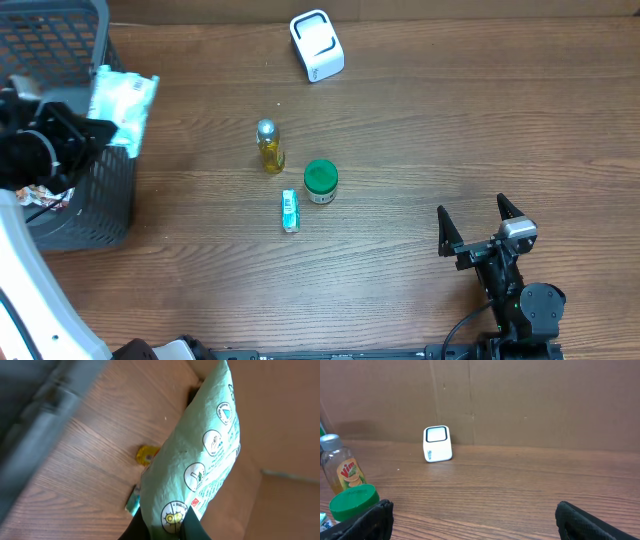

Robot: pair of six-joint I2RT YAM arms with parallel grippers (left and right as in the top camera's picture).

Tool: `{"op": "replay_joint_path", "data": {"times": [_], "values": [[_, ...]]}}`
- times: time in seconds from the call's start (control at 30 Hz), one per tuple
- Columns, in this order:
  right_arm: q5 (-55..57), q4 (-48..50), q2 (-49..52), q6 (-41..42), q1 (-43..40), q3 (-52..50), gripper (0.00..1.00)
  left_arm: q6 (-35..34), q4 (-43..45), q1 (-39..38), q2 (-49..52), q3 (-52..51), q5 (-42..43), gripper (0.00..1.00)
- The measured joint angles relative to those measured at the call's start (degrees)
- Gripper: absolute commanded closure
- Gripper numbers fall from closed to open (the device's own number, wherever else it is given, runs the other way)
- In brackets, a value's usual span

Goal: Scan the item barcode
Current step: 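Lift the wipes pack out and carry it beside the Kleenex pack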

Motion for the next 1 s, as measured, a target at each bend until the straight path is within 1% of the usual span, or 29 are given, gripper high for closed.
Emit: {"op": "replay_joint_path", "data": {"times": [0.17,0.4,0.53,0.77,1.0], "values": [[0.0,0.0,0.0,0.0,0.0,0.0,0.0,-1.8,-0.5,-6.8,0.0,0.0,-4.0,0.96],[0.0,0.0,0.0,0.0,0.0,0.0,0.0,-8.1,-0.7,-15.1,0.0,-0.5,-12.6,0.96],[0.0,0.0,0.0,0.0,0.0,0.0,0.0,-11.7,1.0,-18.9,0.0,-3.2,-17.4,0.96],[0.0,0.0,0.0,0.0,0.0,0.0,0.0,-18.0,8.7,-22.8,0.0,-15.1,-21.0,0.95],[0.0,0.0,0.0,0.0,0.0,0.0,0.0,-22.7,19.5,-26.9,0.0,-28.4,-22.2,0.95]]}}
